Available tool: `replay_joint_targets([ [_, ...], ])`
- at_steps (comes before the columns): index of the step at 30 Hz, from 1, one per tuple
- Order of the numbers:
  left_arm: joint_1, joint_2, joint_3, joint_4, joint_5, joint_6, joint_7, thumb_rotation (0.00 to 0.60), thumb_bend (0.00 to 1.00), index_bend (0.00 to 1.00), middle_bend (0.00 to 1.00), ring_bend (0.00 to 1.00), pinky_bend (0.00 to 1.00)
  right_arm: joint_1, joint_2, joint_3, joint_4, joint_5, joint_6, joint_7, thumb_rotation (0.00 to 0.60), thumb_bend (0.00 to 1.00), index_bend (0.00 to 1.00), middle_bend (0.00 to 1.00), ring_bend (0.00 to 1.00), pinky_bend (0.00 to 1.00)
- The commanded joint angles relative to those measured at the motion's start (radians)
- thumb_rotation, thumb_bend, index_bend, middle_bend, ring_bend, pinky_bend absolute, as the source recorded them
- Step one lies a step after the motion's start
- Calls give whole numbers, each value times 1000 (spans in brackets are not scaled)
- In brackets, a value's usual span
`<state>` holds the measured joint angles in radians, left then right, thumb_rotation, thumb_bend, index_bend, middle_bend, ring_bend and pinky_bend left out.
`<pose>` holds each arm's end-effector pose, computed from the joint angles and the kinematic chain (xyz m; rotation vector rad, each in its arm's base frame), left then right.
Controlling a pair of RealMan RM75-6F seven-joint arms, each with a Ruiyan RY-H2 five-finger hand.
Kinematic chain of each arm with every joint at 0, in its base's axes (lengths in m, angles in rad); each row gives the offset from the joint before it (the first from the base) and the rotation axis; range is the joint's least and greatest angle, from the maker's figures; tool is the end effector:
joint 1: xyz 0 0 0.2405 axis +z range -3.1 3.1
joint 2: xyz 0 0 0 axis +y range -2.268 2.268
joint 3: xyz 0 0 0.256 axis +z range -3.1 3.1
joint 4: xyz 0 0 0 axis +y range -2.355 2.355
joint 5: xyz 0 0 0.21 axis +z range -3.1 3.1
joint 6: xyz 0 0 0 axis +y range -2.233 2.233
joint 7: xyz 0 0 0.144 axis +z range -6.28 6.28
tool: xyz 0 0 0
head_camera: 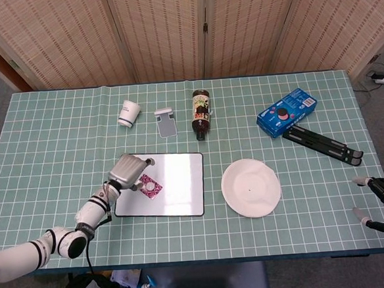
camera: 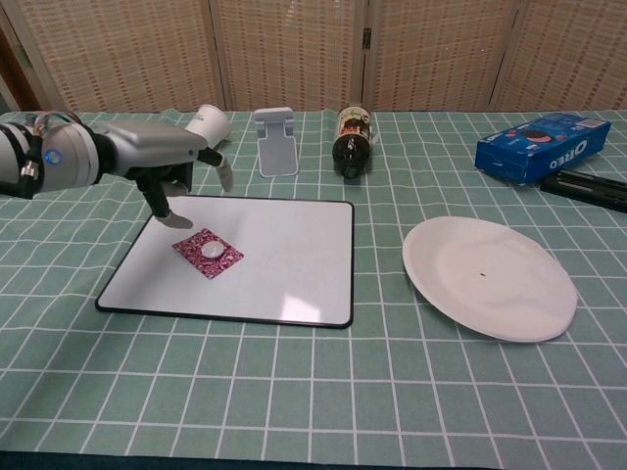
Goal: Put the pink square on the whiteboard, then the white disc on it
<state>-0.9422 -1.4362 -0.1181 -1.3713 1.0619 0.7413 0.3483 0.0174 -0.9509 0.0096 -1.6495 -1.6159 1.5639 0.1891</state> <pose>-0.1387 0.3944 0.0036 -2.0652 -0.7498 -0.7061 -0.3081 -0.1512 0.2062 1.4076 -0.9229 0.9819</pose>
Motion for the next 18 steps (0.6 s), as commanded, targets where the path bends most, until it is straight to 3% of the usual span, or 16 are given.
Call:
replay_joint_targets([
  [1,64,50,-15,-64,-23,84,-41,600,252,258,869,862,998,1,-1,1,0,0,-1,0,600,232,275,347,308,363],
  [6,145,110,-24,-145,-62,197,-68,600,252,259,734,723,861,6,-5,1,0,-2,-9,-2,600,232,275,347,307,363],
  [14,283,196,-12,-216,-25,356,-149,600,252,254,477,408,484,13,-8,4,-4,-6,-13,-8,600,232,275,348,308,363],
  [18,358,226,4,-255,4,464,-147,600,251,244,434,353,447,18,-11,5,-3,-5,-21,-9,600,232,275,347,307,363],
])
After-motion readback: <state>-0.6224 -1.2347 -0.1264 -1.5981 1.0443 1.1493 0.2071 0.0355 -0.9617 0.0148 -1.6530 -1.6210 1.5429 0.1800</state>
